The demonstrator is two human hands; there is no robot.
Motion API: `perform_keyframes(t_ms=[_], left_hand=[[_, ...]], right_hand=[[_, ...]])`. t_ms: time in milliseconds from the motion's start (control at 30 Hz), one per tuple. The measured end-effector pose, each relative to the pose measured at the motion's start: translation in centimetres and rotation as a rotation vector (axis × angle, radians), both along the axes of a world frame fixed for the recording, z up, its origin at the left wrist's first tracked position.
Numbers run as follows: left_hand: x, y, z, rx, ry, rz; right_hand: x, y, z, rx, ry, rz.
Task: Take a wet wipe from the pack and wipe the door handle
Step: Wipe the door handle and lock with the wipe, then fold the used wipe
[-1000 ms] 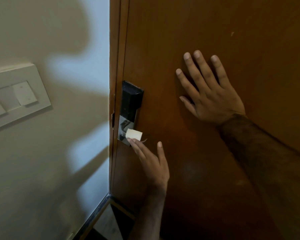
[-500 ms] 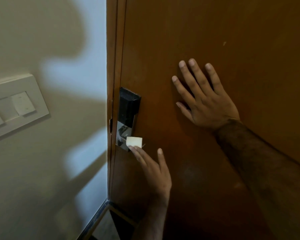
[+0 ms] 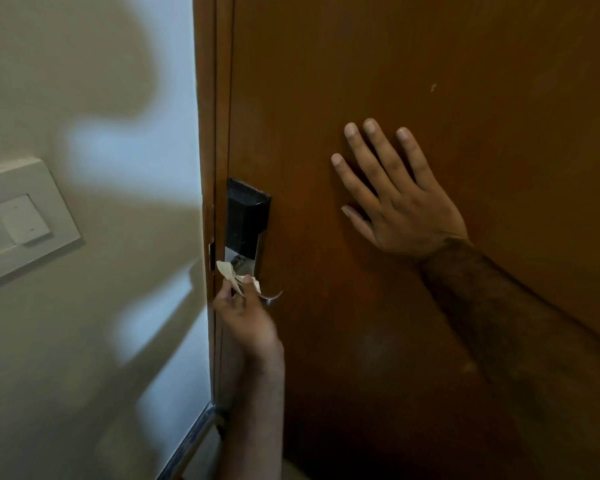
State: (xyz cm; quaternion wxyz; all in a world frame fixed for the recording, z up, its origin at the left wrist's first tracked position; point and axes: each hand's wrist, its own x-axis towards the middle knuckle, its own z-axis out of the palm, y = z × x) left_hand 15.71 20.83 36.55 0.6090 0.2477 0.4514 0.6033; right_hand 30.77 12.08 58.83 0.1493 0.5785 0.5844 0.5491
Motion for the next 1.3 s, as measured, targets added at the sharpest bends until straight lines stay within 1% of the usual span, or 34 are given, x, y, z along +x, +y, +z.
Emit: perform_keyframes(t_ms=[33, 133, 267, 400, 467, 533, 633, 700, 733, 767, 867, 900, 933, 1000, 1067, 1167, 1300], left_hand=[[-0.6, 0.7, 0.0, -0.066, -0.094, 0.005], [-2.2, 1.7, 0.0, -0.131, -0.112, -0.035], [-3.4, 1.8, -0.5, -0.217, -0.201, -0.091], [-5.3, 2.1, -1.0, -0.303, -0.173, -0.056], [-6.8, 2.4, -0.5, -0.280, -0.188, -0.046], [-8.0, 2.4, 0.5, -0.229, -0.215, -0.083], [-8.7, 1.2, 2.7, -0.122, -0.177, -0.263], [-9.0, 0.5, 4.7, -0.047, -0.144, -0.413], [-9.1, 0.3, 5.6, -0.025, -0.140, -0.476], [-9.2, 0.2, 6.7, -0.006, -0.132, -0.531], [-9.2, -0.3, 9.3, 0.019, -0.158, -0.677], [-9.1, -0.5, 10.0, 0.023, -0.191, -0.728], [-9.1, -0.9, 10.7, 0.031, -0.223, -0.778], [-9.4, -1.7, 12.3, 0.049, -0.241, -0.846], [-9.3, -1.8, 13.2, 0.050, -0.229, -0.866], [-9.5, -1.8, 14.3, 0.081, -0.147, -0.909], [-10.5, -2.3, 15.4, 0.252, 0.001, -0.991]], right_hand=[[0.0, 0.0, 0.0, -0.001, -0.002, -0.004], [0.0, 0.0, 0.0, 0.001, 0.002, -0.011], [0.0, 0.0, 0.1, -0.002, -0.009, -0.021], [0.1, 0.0, 0.0, -0.008, 0.007, -0.036], [0.1, -0.1, 0.1, -0.016, 0.026, -0.034], [-0.3, -0.3, 0.3, -0.035, 0.048, -0.042], [-1.6, -0.7, 0.7, -0.077, 0.177, -0.077], [-3.7, -1.0, 0.6, -0.101, 0.360, -0.085], [-5.0, -1.1, 0.4, -0.114, 0.514, -0.066], [-6.6, -1.3, -0.1, -0.114, 0.732, -0.045], [-11.2, -1.7, -1.5, -0.043, 1.594, -0.082], [-12.2, -1.7, -1.8, -0.004, 1.817, -0.102], [-12.9, -1.9, -2.0, 0.045, 1.976, -0.108], [-13.6, -2.9, -2.1, 0.151, 2.185, -0.107], [-13.6, -3.5, -2.1, 0.225, 2.326, -0.113], [-13.8, -4.5, -1.8, 0.318, 2.490, -0.140], [-14.2, -6.4, -1.5, 0.479, 2.664, -0.061]])
